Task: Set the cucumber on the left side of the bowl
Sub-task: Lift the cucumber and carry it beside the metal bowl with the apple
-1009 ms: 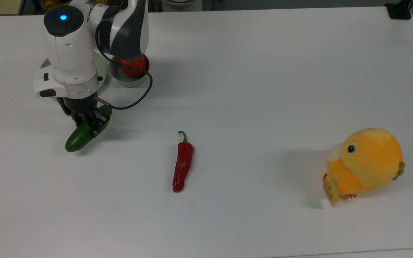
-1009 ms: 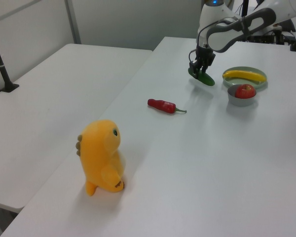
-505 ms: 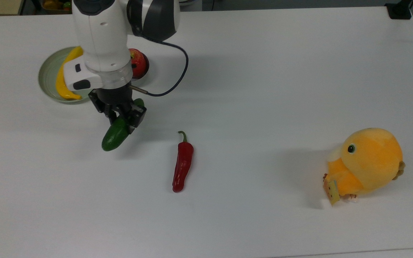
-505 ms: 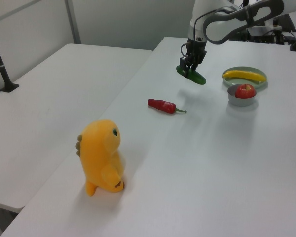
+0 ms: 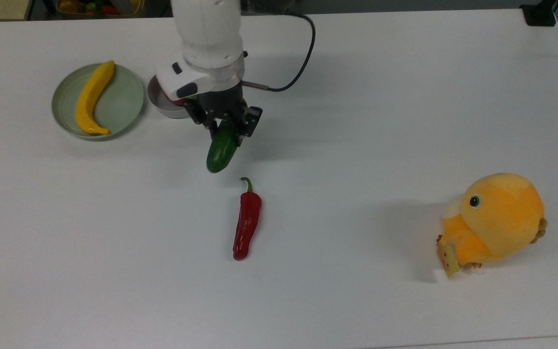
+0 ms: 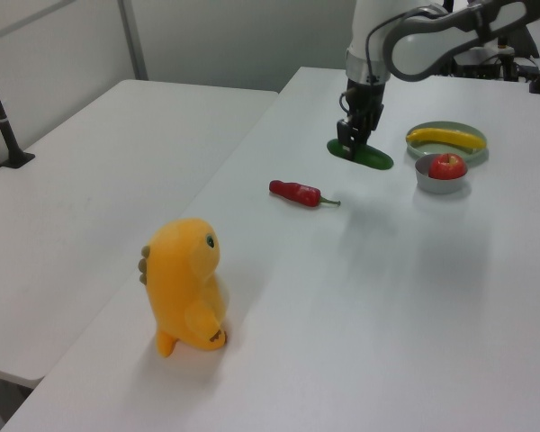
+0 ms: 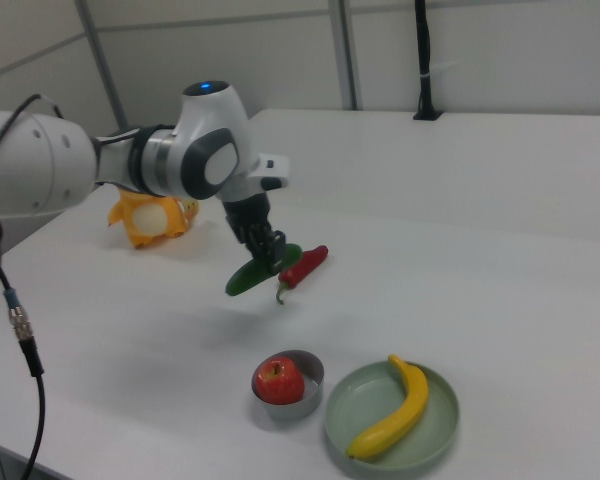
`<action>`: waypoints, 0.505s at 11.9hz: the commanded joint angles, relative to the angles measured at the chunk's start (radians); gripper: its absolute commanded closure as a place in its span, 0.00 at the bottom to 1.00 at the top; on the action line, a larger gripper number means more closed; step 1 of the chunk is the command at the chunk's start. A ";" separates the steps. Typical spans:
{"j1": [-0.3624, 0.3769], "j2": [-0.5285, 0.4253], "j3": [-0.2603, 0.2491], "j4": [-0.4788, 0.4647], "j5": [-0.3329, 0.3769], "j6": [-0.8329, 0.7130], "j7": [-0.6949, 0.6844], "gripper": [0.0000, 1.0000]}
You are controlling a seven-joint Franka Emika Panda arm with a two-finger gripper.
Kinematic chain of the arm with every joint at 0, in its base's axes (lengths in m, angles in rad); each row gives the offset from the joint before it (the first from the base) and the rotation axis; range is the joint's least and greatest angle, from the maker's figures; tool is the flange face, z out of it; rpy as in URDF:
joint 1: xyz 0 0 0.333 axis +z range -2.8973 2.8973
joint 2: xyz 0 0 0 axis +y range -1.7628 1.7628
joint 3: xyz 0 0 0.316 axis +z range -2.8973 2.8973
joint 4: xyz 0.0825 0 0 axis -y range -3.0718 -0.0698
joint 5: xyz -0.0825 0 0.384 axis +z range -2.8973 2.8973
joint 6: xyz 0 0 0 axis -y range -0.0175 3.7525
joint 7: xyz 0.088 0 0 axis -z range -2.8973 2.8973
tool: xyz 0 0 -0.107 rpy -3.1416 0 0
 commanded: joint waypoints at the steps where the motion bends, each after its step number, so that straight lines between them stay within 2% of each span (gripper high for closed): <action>1: 0.004 -0.141 0.027 -0.193 -0.009 -0.007 -0.078 0.82; 3: 0.009 -0.144 0.027 -0.221 -0.012 -0.017 -0.156 0.82; 6: 0.001 -0.135 0.027 -0.246 -0.062 -0.056 -0.221 0.82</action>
